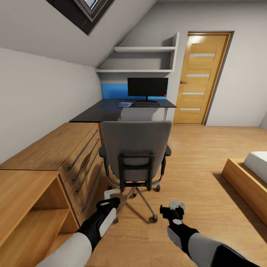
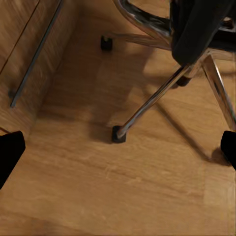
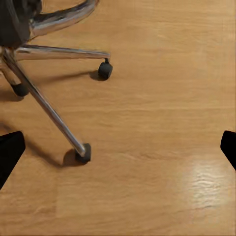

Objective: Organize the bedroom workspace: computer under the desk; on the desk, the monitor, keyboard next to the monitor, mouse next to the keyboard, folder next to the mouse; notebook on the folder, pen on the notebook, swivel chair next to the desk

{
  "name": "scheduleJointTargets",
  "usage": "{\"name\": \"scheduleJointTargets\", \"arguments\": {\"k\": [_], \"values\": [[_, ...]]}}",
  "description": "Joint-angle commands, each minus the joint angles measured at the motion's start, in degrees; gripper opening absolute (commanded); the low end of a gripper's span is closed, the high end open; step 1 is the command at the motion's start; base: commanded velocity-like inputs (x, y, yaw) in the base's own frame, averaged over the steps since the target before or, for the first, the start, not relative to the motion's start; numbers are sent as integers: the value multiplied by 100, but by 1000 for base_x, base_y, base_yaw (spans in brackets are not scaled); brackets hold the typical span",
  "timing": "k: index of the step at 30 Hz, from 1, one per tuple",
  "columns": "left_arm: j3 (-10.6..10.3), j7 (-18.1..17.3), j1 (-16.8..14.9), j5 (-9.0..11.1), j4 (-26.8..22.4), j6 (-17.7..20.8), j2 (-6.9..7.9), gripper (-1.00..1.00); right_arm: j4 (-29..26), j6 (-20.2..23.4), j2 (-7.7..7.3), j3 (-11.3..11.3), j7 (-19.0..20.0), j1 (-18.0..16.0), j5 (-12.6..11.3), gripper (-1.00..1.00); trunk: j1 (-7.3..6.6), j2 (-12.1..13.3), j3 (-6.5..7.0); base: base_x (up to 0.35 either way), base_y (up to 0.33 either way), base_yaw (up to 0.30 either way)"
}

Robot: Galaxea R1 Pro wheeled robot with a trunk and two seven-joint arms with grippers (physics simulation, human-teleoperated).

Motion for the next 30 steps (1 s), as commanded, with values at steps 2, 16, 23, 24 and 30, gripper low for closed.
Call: {"name": "scheduleJointTargets", "arguments": {"k": [2, 16, 23, 24, 30], "values": [[-14, 26, -206, 121, 0, 51, 0, 100, -3, 414, -103, 33, 270, -413, -417, 100, 44, -84, -43, 0, 0, 0], [-72, -114, -414, 234, 322, -216, 0, 100, -773, 1093, -225, 51, 876, -1072, -1170, 100, 351, -646, -295, 0, 0, 0], [-93, -144, -415, 230, 656, -572, 0, 100, -794, 1067, -232, 55, 899, -1064, -1158, 100, 505, -926, -420, 0, 0, 0], [-93, -146, -415, 230, 686, -606, 0, 100, -799, 1065, -226, 63, 901, -1060, -1153, 100, 527, -967, -438, 0, 0, 0], [-94, -149, -415, 230, 729, -661, 0, 100, -828, 1057, -196, 88, 910, -1049, -1136, 100, 659, -1207, -546, 0, 0, 0]]}}
